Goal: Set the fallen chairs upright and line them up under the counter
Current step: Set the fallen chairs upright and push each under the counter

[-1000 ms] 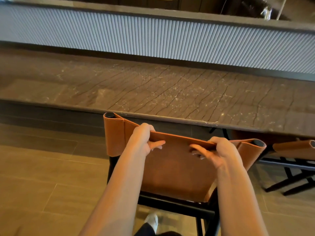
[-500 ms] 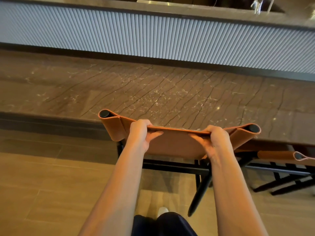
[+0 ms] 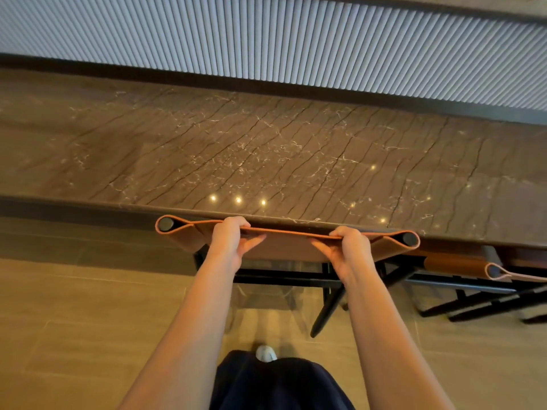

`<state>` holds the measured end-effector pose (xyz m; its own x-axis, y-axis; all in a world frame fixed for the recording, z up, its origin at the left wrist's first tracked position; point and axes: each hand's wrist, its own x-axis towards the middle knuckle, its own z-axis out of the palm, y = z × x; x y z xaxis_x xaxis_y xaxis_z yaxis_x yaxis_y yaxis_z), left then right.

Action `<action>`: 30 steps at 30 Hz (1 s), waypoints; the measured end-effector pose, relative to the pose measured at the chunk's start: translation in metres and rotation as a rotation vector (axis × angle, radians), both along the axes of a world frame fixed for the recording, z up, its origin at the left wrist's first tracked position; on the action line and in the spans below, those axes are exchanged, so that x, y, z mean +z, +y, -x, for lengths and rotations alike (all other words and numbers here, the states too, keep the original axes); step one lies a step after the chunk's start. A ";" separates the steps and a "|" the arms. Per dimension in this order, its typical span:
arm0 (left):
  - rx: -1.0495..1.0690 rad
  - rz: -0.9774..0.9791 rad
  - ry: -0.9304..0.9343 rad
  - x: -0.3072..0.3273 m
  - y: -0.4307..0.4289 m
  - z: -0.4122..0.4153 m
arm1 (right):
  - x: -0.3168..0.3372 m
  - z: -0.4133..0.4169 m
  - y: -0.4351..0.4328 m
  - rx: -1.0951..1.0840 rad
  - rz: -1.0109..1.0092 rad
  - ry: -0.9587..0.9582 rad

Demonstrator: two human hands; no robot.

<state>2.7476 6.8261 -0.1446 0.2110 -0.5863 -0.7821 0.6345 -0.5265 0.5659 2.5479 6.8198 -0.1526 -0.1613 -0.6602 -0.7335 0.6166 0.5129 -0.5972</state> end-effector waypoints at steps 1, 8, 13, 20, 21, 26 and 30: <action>-0.009 -0.005 0.001 0.000 0.000 0.000 | 0.000 0.000 0.000 0.001 -0.006 -0.003; -0.027 -0.093 -0.001 -0.002 0.008 0.002 | 0.001 0.000 0.014 -0.005 -0.049 -0.001; -0.001 -0.141 -0.037 -0.012 0.022 0.007 | -0.007 -0.001 0.030 -0.011 -0.085 0.019; 0.066 -0.157 -0.007 -0.029 0.061 0.011 | -0.029 0.000 0.065 -0.057 -0.159 0.005; 0.077 -0.160 -0.007 -0.032 0.066 0.012 | -0.032 -0.001 0.071 -0.070 -0.160 0.001; 0.150 -0.206 -0.009 -0.046 0.093 0.014 | -0.043 0.007 0.098 -0.040 -0.198 -0.044; 0.178 -0.216 0.033 -0.058 0.120 0.019 | -0.051 0.012 0.125 -0.005 -0.246 -0.115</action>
<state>2.7290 6.9461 -0.2030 0.2682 -0.3615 -0.8930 0.7440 -0.5111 0.4304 2.5359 6.9445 -0.2039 -0.0705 -0.4597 -0.8853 0.6760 0.6306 -0.3813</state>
